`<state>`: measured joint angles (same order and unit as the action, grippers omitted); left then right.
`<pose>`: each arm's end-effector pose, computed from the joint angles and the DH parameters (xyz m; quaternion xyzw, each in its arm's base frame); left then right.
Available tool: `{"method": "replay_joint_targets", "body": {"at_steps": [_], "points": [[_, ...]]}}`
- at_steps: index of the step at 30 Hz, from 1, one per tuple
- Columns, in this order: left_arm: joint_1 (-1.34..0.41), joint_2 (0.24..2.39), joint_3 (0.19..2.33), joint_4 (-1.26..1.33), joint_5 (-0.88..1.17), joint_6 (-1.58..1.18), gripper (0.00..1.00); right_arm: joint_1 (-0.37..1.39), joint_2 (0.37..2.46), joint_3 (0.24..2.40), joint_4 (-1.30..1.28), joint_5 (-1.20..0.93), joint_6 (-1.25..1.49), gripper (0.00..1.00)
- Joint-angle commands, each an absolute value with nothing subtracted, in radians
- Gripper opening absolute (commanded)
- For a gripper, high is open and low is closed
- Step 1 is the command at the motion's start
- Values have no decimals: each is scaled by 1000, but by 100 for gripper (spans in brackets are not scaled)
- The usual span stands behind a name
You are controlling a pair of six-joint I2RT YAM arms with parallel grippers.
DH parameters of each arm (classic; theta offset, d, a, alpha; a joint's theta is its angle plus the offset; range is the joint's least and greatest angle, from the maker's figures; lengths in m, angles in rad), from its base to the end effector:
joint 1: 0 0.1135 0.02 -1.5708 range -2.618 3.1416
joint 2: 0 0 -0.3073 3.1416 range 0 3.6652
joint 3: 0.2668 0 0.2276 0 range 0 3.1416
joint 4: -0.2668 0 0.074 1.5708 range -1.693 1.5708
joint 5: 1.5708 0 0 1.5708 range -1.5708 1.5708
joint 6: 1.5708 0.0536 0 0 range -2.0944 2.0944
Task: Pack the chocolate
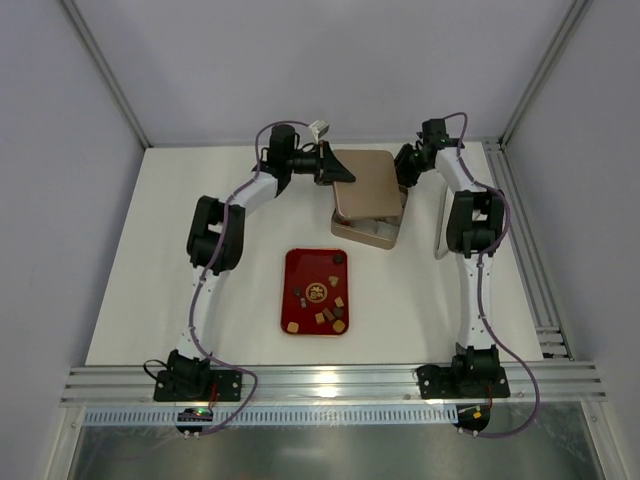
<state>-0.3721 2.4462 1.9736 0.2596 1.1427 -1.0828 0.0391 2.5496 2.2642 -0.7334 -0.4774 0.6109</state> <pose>0.5159 -0.2537 0.2435 0.0906 0.7319 -0.6656 0.1146 0.5649 0.0467 0.1772 0.2018 0.9151 0.3001 0.1783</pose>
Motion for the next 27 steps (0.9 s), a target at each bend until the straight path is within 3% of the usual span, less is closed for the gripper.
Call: {"method": "replay_joint_targets", "body": {"at_steps": [1, 6, 11, 20, 27], "points": [[-362, 2364, 1953, 321, 1181, -1068, 0, 71, 2552, 2324, -698, -558, 580, 41], [-356, 2355, 1930, 345, 1206, -1080, 0, 77, 2556, 2333, -689, -589, 575, 40], [-354, 2373, 1934, 403, 1244, -1132, 0, 68, 2502, 2313, -683, -491, 575, 41], [-344, 2376, 1922, 508, 1281, -1213, 0, 14, 2300, 2149, -568, -310, 641, 47], [-330, 2365, 1901, 551, 1281, -1241, 0, -21, 2102, 1898, -569, -175, 646, 47]]}}
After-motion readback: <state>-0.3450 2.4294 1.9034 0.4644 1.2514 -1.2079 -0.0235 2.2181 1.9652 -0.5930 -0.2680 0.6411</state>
